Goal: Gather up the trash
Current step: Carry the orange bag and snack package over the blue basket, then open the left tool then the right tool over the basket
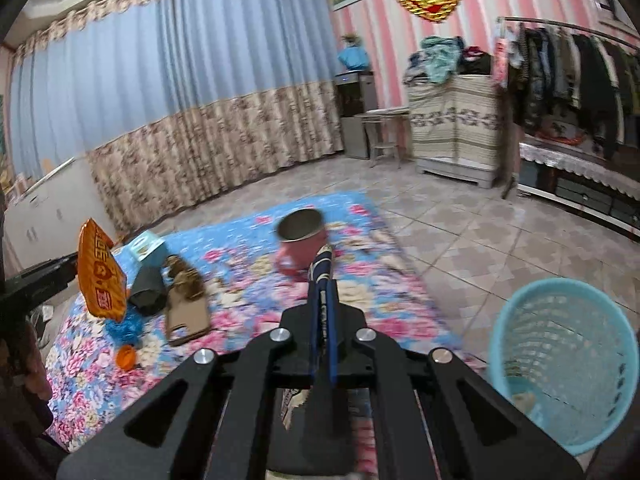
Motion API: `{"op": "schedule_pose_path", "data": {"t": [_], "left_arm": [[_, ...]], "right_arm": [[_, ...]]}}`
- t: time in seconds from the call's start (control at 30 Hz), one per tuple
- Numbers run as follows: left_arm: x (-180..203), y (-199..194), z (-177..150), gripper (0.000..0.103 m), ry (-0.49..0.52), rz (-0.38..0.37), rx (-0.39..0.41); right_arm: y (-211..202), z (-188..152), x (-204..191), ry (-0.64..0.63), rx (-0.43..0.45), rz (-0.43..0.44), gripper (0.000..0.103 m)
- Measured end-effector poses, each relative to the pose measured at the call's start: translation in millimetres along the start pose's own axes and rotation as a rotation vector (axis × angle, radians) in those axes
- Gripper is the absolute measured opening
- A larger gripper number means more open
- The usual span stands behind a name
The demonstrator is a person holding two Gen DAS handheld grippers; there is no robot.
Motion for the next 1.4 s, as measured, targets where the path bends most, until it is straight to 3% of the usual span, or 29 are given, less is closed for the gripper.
{"op": "schedule_pose_path", "data": {"t": [0.27, 0.6, 0.87, 1.4], "left_arm": [[108.5, 8.4, 14.0, 0.006, 0.086, -0.161, -0.016], [249.7, 8.5, 6.2, 0.006, 0.234, -0.324, -0.005], [337.7, 1.2, 2.3, 0.006, 0.333, -0.435, 0.025], [408.6, 36.9, -28.0, 0.007, 0.395, -0.422, -0.038]], "right_arm": [[-56.8, 11.3, 69.5, 0.039, 0.058, -0.14, 0.004], [-121.1, 11.7, 157.8, 0.125, 0.109, -0.305, 0.004], [-146.4, -0.7, 201.3, 0.188, 0.124, -0.371, 0.004], [-152.9, -26.7, 238.0, 0.266, 0.136, -0.383, 0.004]]}}
Point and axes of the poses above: each gripper's, at about its wrist camera, not at the fingertips, and y roughly the way its jaws point, x to its right, z to its top, the point moved 2 cm from there along y, roughly the way its jaws point, and after that the axes turned 13 degrees about z, right-handed, at the moved point
